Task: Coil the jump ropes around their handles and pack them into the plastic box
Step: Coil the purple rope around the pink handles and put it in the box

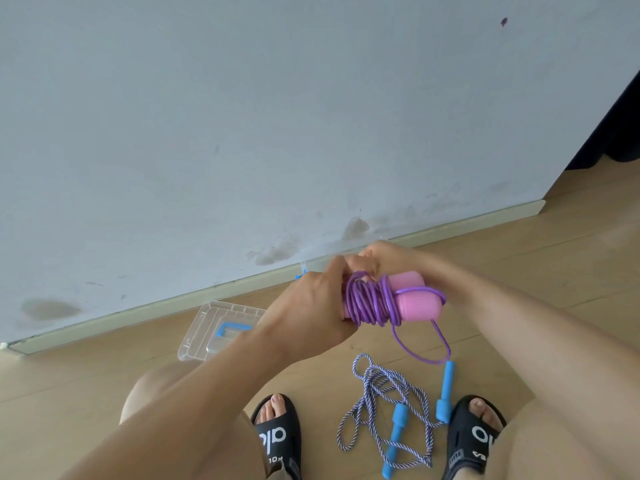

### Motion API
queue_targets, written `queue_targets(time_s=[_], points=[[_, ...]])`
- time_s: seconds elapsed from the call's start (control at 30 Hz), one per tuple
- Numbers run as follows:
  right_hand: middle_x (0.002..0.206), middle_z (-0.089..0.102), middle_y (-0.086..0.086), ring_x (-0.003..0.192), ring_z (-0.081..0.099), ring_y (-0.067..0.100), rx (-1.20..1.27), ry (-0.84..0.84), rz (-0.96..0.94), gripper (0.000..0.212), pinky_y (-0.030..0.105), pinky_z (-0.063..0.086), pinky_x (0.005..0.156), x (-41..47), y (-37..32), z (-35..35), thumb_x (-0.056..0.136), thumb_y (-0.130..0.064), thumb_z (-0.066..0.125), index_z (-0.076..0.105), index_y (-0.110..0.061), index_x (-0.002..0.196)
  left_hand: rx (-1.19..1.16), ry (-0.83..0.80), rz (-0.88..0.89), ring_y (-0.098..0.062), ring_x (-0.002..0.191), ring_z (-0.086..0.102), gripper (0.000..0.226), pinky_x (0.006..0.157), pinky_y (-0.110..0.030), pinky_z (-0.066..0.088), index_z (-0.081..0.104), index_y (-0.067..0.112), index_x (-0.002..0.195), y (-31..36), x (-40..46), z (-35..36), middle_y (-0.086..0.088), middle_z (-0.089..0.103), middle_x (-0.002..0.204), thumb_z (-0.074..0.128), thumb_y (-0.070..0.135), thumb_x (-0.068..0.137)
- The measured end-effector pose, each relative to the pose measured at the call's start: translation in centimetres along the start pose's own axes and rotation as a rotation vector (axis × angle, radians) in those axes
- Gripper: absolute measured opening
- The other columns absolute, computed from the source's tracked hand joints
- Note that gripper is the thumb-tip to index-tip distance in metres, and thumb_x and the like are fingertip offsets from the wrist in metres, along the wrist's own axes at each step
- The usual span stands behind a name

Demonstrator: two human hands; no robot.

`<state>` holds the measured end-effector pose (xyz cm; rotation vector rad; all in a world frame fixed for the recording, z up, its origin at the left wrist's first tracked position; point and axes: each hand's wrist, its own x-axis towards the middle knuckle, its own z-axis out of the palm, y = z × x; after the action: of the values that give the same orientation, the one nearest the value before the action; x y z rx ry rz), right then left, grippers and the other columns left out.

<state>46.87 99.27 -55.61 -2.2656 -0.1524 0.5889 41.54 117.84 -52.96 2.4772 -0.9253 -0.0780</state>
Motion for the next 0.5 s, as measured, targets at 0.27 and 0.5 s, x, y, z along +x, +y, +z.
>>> queue_targets(time_s=[0.27, 0.5], points=[[0.04, 0.042, -0.01, 0.034, 0.035, 0.006, 0.267, 0.033, 0.23, 0.047, 0.017, 0.028, 0.038, -2.4, 2.2, 5.0, 0.1, -0.033, 0.035, 0.045, -0.019, 0.057, -0.146, 0.093, -0.244, -0.016, 0.053, 0.052, 0.041, 0.049, -0.029, 0.035, 0.04, 0.016, 0.108, -3.3, 1.5, -1.4, 0.002, 0.055, 0.054, 0.065, 0.011, 0.075], [0.08, 0.058, 0.002, 0.074, 0.054, 0.029, -0.673, 0.262, -0.119, 0.032, 0.034, 0.032, 0.059, -8.5, -2.1, 7.4, 0.103, -0.042, 0.033, 0.044, -0.021, 0.082, 0.255, -0.147, -0.323, -0.026, 0.062, 0.053, 0.018, 0.05, -0.033, 0.041, 0.044, 0.019, 0.097, -6.1, 1.7, 0.0, -0.004, 0.054, 0.076, 0.052, 0.017, 0.081]])
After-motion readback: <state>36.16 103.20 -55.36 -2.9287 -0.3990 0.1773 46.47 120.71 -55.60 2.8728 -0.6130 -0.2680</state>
